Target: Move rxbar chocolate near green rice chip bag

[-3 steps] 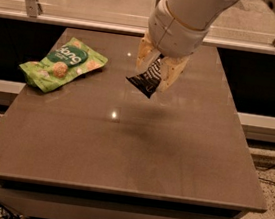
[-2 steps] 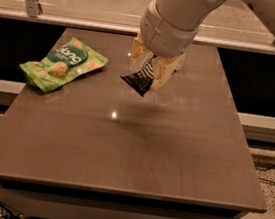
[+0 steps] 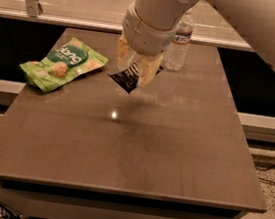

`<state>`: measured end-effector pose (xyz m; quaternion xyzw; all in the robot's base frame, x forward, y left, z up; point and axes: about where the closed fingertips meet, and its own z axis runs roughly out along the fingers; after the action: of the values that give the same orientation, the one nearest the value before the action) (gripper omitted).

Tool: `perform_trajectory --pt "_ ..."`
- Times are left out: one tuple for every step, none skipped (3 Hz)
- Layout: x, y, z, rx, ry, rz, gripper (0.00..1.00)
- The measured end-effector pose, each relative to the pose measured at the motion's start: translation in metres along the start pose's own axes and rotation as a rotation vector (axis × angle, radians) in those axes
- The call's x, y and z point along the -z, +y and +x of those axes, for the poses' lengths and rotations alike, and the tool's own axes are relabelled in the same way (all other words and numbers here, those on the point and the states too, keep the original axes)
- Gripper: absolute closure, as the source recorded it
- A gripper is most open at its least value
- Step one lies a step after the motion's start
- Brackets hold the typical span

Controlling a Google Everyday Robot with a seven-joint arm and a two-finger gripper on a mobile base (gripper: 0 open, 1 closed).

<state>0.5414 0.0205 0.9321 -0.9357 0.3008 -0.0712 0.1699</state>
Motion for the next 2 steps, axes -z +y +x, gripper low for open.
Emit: perform_trajectory --pt "-0.01 -0.013 -0.005 -0.003 0.005 0.008 1.0" --pt "-0.017 -0.027 -0.008 -0.006 0.012 0.03 1.0"
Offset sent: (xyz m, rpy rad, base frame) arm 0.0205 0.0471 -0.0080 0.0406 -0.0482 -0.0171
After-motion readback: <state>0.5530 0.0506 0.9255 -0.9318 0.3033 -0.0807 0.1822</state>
